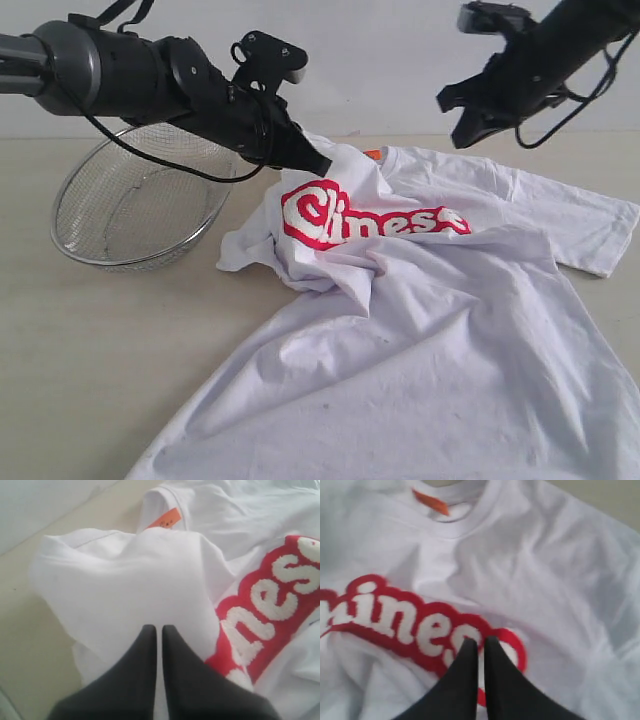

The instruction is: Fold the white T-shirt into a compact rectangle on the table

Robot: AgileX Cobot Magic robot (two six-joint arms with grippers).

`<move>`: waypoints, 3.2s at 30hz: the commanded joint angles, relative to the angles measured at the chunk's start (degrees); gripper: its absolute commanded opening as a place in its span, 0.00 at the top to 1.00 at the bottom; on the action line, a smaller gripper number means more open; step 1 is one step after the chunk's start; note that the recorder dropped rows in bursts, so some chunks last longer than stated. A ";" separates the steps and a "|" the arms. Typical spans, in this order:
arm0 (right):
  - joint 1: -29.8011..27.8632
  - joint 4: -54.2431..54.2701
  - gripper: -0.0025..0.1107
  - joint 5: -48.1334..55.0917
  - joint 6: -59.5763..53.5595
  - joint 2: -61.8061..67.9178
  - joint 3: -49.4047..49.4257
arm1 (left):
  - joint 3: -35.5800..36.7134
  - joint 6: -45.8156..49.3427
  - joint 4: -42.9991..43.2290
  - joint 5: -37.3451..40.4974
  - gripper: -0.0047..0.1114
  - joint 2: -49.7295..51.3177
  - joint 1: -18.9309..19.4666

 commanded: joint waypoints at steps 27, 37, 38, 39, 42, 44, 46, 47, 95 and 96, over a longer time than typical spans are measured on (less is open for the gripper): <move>10.20 -9.45 0.98 -8.50 7.40 6.15 -0.16 | 0.24 -30.18 35.84 8.59 0.92 4.14 12.63; 10.20 -21.57 0.98 -12.63 17.81 6.50 -0.16 | 0.14 -16.90 18.21 12.85 0.92 2.01 5.34; 10.20 -23.11 0.98 -12.61 18.82 6.73 -0.16 | 0.37 -16.90 17.84 12.85 0.92 2.01 4.52; 10.20 -24.67 0.98 -12.33 19.87 7.25 -0.16 | 0.63 -17.08 17.72 12.85 0.92 2.01 3.93; 10.20 -26.75 0.98 -12.16 21.30 8.97 -0.16 | 1.01 -17.24 17.57 13.22 0.92 2.01 3.15; 10.20 -26.75 0.98 -12.62 22.09 10.30 -0.16 | 1.38 -17.24 17.57 12.70 0.92 2.01 3.14; 10.20 -26.65 0.98 -12.77 22.74 11.19 -0.16 | 1.52 -17.24 17.57 11.64 0.92 2.30 3.26; 10.20 -26.65 0.98 -12.77 22.76 11.55 -0.16 | 1.52 -17.24 17.57 11.10 0.92 2.93 3.26; 10.10 -41.01 0.98 -17.04 31.36 11.74 -2.50 | -7.23 -41.11 44.90 6.66 0.92 9.59 14.94; 10.10 -40.82 0.98 -16.91 32.05 11.22 -2.76 | -7.72 -41.11 44.76 6.66 0.92 8.99 14.70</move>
